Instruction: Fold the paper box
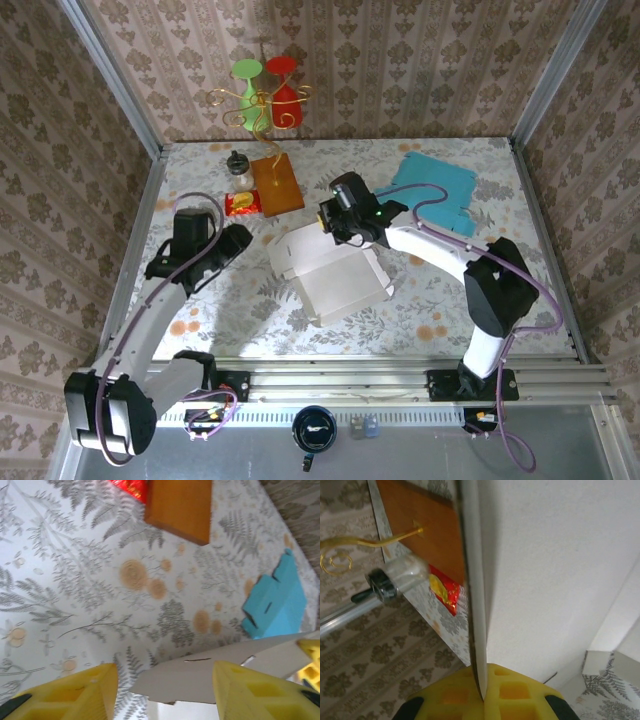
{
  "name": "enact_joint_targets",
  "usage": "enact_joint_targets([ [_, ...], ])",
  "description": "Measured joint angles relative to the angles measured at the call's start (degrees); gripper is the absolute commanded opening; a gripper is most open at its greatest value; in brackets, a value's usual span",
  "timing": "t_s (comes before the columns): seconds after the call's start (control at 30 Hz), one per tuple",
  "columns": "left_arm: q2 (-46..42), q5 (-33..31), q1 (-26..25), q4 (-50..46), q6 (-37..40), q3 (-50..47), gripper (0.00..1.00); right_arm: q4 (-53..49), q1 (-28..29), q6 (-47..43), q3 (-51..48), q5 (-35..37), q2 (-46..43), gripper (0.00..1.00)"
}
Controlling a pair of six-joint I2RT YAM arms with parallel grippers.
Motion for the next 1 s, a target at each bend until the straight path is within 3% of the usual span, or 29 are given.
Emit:
enact_joint_targets([
  [0.47,-0.94,-0.17,0.09,3.13,8.52,-9.01,0.45,24.15,-0.92,-11.52,-10.99,-4.66,0.52,0.00],
  [1.0,-0.02,-0.59,-3.58,12.26,14.05,-16.26,0.42,39.87,-2.67,-16.92,-18.21,-11.58,2.43,0.00],
])
